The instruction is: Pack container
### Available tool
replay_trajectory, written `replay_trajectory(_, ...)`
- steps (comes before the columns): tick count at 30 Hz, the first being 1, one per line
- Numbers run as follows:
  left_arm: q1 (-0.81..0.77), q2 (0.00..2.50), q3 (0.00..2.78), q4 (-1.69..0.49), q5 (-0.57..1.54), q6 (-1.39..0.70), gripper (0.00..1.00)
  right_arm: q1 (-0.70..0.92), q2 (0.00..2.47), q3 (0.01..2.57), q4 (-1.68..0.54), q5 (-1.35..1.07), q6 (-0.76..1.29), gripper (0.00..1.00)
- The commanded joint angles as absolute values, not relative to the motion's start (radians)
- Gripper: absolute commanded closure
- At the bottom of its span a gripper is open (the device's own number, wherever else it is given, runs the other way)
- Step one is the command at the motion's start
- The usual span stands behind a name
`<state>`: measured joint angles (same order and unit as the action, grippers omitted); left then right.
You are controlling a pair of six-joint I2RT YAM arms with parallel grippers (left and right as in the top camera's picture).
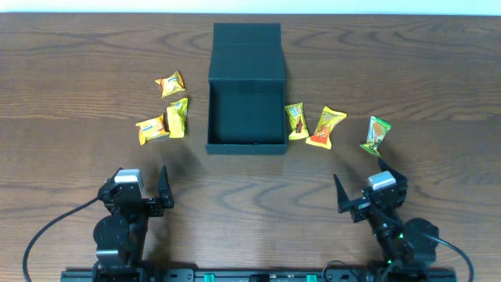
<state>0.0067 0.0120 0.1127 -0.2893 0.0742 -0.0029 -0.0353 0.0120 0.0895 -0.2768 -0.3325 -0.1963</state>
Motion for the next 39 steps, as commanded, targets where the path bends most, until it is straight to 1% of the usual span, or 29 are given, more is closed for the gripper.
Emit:
replay_trajectory(1,0.013,0.005,0.098,-0.323,0.068,-0.007,0.04,-0.033,0.006,0.091,-0.29,-0.318,-0.207,0.01)
replay_trajectory(13,0.013,0.005,0.098,-0.323,0.068,-0.007,0.04,-0.033,0.006,0.091,-0.288,-0.323,-0.203,0.01)
replay_trajectory(15,0.013,0.005,0.098,-0.323,0.068,-0.007,0.05,-0.033,0.006,0.091,-0.288,-0.326,-0.15,0.01)
replay_trajectory(19,0.013,0.005,0.098,-0.323,0.067,-0.007,0.04,-0.033,0.006,0.091,-0.288,-0.326,0.162,0.01)
replay_trajectory(21,0.013,0.005,0.098,-0.323,0.068,-0.007,0.04,-0.033,0.006,0.091,-0.289,-0.336,0.418,0.01)
replay_trajectory(23,0.013,0.005,0.098,-0.323,0.068,-0.007,0.05,-0.033,0.006,0.091,-0.289,-0.363,0.611,0.01)
replay_trajectory(24,0.013,0.005,0.098,-0.323,0.068,-0.007,0.04,-0.033,0.006,0.091,-0.289,-0.376,0.677,0.01)
replay_trajectory(25,0.013,0.005,0.098,-0.323,0.068,-0.007,0.04,-0.033,0.006,0.091,-0.289,-0.374,0.701,0.01)
replay_trajectory(36,0.013,0.005,0.098,-0.323,0.068,-0.007,0.04,-0.033,0.013,0.091,-0.288,-0.366,0.703,0.01)
replay_trajectory(39,0.013,0.005,0.098,-0.323,0.068,-0.007,0.05,-0.033,0.071,0.091,-0.284,-0.367,0.702,0.01)
